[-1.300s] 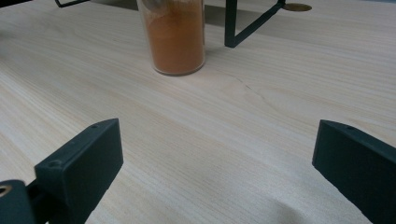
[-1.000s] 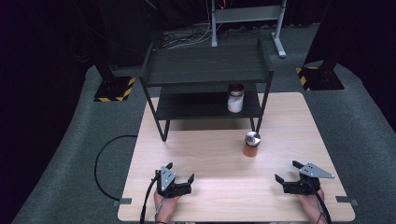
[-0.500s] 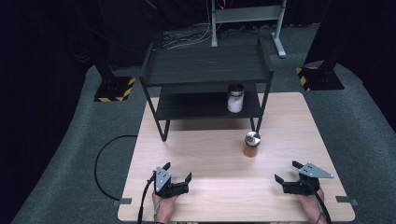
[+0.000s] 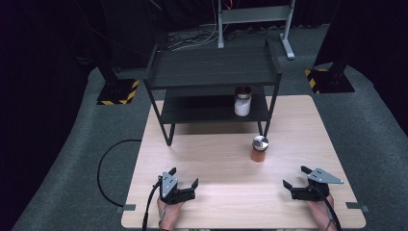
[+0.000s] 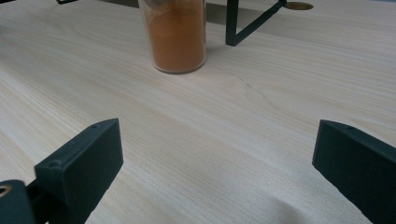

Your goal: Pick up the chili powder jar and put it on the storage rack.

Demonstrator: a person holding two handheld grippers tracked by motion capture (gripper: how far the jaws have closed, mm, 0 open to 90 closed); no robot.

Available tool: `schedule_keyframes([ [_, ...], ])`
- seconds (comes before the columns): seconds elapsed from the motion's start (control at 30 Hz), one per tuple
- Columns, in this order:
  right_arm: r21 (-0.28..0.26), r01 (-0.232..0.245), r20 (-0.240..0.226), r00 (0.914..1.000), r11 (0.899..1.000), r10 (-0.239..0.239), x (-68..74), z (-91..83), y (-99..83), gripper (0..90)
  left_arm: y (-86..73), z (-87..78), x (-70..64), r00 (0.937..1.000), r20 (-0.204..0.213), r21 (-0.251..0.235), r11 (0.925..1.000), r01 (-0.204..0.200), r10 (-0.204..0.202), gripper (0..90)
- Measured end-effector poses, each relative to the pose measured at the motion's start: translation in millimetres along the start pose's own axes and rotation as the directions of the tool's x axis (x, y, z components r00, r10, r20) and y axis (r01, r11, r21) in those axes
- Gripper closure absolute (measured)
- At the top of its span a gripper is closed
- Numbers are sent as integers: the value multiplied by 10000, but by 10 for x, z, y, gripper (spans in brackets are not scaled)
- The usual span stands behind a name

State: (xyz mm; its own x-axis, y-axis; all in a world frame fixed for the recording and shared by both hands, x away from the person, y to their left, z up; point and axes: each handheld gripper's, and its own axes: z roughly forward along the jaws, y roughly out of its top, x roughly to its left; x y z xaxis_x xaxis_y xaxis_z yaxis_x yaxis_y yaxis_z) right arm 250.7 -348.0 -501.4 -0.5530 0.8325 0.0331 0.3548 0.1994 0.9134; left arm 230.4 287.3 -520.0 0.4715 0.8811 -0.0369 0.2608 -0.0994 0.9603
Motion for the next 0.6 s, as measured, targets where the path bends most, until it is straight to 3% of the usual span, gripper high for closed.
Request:
schedule_keyframes([
  [0.6,-240,16,-327,9995,9997,-24,-42,-11,-36,0,0,0,-15,9999,-115,10,10000,30,-30,5],
])
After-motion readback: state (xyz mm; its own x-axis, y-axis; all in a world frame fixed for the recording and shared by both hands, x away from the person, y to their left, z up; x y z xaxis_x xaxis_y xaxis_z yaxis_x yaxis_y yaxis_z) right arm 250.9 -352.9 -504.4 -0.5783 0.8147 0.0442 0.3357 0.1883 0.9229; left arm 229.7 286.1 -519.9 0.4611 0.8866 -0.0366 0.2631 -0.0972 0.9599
